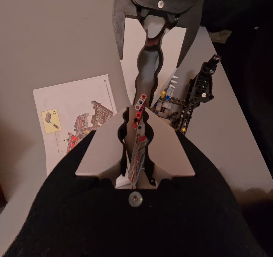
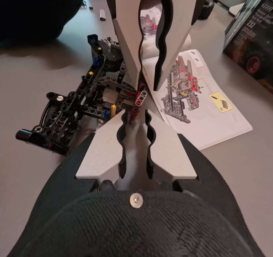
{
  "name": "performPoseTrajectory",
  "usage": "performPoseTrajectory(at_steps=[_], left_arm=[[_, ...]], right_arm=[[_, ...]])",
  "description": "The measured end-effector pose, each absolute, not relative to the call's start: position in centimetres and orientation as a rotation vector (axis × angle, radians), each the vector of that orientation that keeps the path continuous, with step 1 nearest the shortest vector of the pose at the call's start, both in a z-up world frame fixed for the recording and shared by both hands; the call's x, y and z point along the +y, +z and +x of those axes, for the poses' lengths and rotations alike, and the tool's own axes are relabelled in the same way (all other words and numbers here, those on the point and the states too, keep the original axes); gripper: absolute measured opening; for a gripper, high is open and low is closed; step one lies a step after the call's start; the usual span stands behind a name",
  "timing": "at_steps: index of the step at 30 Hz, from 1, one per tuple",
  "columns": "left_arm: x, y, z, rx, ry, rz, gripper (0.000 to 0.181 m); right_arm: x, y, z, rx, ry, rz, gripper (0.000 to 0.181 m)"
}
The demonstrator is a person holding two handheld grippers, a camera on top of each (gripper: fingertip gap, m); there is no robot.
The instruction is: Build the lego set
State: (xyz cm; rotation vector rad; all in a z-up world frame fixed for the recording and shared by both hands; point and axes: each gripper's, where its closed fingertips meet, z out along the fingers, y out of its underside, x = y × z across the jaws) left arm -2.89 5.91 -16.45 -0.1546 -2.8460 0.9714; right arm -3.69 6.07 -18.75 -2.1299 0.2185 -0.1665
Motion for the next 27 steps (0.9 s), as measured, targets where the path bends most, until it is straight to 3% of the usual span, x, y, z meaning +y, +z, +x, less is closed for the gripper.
performPoseTrajectory(at_steps=[4,27], left_arm=[[5.57,-16.90,-3.35,-2.837,0.957,-0.207,0.008],[6.01,-16.96,-3.18,-2.883,0.957,-0.168,0.005]], right_arm=[[6.02,-18.45,-3.89,0.209,-0.151,-2.110,0.010],[5.99,-18.54,-3.48,0.242,-0.148,-2.112,0.007]])
